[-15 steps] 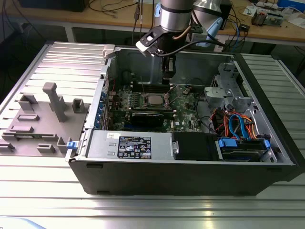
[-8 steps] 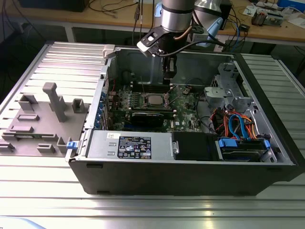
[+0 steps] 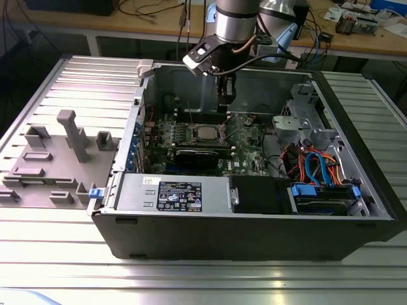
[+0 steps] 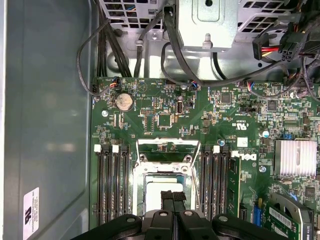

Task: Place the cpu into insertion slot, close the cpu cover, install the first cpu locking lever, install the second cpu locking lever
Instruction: 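Close the cpu cover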

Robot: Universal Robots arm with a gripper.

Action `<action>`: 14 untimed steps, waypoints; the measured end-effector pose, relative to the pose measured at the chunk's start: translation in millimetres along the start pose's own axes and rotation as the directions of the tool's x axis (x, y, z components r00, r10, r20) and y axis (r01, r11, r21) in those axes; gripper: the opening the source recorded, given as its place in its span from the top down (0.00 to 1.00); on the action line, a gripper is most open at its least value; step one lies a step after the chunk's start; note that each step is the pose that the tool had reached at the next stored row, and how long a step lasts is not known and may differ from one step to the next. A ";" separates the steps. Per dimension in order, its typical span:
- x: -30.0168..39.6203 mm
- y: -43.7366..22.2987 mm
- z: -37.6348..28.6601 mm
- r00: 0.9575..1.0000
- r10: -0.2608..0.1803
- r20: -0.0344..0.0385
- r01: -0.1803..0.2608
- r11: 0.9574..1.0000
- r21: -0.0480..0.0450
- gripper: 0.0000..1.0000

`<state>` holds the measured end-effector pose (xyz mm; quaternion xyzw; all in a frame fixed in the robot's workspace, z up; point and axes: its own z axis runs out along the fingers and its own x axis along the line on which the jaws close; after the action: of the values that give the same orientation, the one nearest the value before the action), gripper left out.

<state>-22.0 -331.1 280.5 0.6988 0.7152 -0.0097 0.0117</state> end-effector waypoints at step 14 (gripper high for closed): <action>-0.9 46.4 7.7 1.000 0.000 0.000 0.000 1.000 0.000 0.89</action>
<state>24.4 -331.1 272.9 0.6989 0.7151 -0.0099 0.0117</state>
